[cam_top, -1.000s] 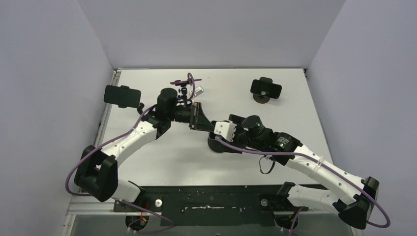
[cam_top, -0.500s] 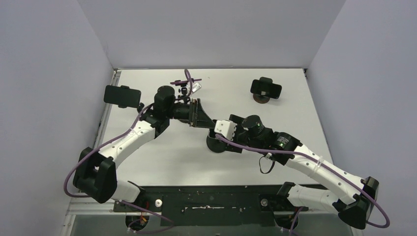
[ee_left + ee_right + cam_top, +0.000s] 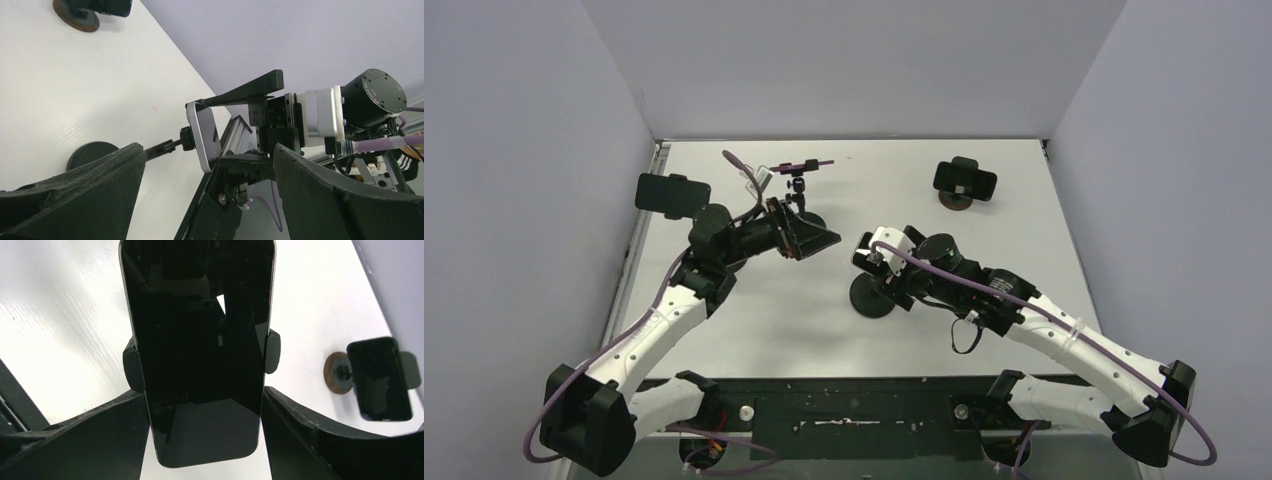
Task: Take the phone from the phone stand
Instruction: Place the phone stand with the phone at the center of the board.
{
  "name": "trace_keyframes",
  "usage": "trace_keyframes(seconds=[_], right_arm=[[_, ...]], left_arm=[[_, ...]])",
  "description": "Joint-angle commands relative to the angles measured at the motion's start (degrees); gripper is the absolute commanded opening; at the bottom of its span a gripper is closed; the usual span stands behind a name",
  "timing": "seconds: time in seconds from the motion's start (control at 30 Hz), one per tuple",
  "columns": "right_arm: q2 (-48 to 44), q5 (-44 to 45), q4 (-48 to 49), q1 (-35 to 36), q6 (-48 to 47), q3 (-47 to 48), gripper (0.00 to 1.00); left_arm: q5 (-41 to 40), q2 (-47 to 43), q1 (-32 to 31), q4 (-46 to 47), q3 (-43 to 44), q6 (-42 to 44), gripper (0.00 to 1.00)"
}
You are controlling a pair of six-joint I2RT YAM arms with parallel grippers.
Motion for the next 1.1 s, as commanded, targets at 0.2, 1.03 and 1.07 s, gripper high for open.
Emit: trace_keyframes(seconds=[0.2,1.03,1.07], right_arm=[[-0.8,9.1,3.7,0.7,19.1,5.5,0.45],[-0.5,26.6,11.5,5.4,33.1,2.0,0.36],[0.0,28.6,12.4,6.5,33.1,2.2,0.36]], left_arm=[[-19.2,-3.0,-11.1,2.9,-5.7,13.1,0.95],[-42.2,-5.8,-18.3,25.1,-24.0,23.9,0.84],[-42.7,-6.4,-18.3,23.8,-23.3,25.1,0.84]])
